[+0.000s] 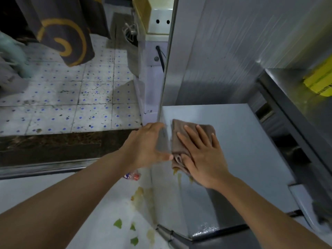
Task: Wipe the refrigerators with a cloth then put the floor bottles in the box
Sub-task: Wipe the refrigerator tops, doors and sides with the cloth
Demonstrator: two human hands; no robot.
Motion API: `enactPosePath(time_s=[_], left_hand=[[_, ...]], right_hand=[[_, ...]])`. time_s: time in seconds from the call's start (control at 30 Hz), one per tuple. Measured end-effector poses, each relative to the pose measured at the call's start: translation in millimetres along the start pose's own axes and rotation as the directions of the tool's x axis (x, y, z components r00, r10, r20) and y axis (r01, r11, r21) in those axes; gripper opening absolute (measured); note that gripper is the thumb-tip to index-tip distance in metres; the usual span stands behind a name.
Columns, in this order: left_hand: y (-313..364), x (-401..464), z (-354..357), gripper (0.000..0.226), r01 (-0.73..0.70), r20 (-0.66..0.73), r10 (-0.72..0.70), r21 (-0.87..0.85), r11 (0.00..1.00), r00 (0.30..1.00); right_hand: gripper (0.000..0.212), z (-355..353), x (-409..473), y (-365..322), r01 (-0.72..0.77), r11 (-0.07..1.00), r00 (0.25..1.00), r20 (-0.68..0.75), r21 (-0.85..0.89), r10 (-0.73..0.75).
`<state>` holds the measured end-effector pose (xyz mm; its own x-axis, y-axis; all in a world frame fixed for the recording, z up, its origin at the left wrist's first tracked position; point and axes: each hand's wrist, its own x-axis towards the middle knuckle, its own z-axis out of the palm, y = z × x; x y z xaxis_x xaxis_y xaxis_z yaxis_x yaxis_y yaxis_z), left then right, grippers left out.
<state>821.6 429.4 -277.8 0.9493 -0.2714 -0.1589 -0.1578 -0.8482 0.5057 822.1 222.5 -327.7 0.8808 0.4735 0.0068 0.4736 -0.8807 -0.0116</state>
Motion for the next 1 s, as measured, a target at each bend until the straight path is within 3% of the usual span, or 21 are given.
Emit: enactPosePath(time_s=[0.2, 0.4, 0.53, 0.7, 1.0], left_hand=[[-10, -4, -11, 0.082, 0.027, 0.007, -0.028, 0.038, 0.999, 1.0], [-13, -15, -11, 0.08, 0.029, 0.034, -0.031, 0.049, 0.998, 0.999], [-13, -26, -13, 0.078, 0.039, 0.014, -0.039, 0.031, 0.999, 0.999], [-1, -36, -11, 0.071, 0.033, 0.003, -0.033, -0.011, 0.999, 0.999], [32, -35, 18, 0.072, -0.011, 0.109, 0.003, 0.078, 0.997, 0.994]], right_hand=[[0.066, -2, 81, -12, -0.141, 0.988, 0.989, 0.063, 0.06, 0.137], [0.064, 0, 123, -25, -0.143, 0.989, 0.986, 0.088, 0.028, 0.14], [0.074, -1, 70, -35, -0.081, 0.996, 0.995, 0.056, 0.021, 0.08], [0.081, -10, -26, -52, -0.073, 0.997, 0.991, 0.117, 0.031, 0.069], [0.074, -15, -134, -67, -0.08, 0.991, 0.994, 0.076, 0.103, 0.073]])
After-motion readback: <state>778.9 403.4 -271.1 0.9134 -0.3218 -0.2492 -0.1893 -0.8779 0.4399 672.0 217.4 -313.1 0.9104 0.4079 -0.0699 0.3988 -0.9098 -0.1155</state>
